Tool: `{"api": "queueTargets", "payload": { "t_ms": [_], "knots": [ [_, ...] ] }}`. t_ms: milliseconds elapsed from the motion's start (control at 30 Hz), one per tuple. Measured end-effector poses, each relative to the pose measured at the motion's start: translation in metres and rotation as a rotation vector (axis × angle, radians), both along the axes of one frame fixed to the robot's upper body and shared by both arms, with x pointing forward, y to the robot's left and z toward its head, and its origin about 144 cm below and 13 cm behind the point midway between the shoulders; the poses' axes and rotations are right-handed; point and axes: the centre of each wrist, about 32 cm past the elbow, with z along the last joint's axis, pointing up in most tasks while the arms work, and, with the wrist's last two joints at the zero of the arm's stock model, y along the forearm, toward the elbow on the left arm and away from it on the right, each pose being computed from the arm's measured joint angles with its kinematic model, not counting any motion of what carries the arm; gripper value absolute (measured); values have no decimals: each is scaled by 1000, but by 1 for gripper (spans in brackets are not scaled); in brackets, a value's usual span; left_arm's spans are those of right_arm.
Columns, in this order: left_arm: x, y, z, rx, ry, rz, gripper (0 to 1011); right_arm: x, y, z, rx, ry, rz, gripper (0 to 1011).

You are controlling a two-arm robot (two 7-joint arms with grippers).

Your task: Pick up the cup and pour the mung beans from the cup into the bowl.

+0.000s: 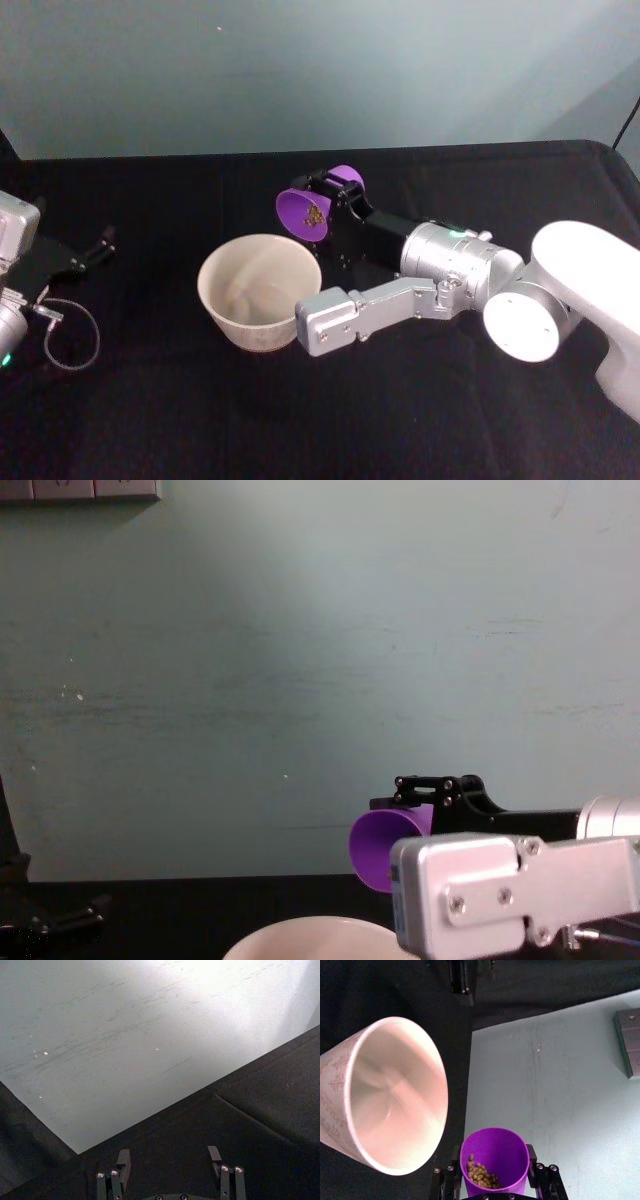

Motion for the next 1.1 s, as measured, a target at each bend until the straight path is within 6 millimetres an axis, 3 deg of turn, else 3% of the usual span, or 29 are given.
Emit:
{"api": "queueTargets", "payload": {
  "t_ms": [1100],
  "knots": [
    [0, 0, 0, 0, 0, 0, 1000, -5, 8, -3, -183, -144, 56, 731]
  ]
}}
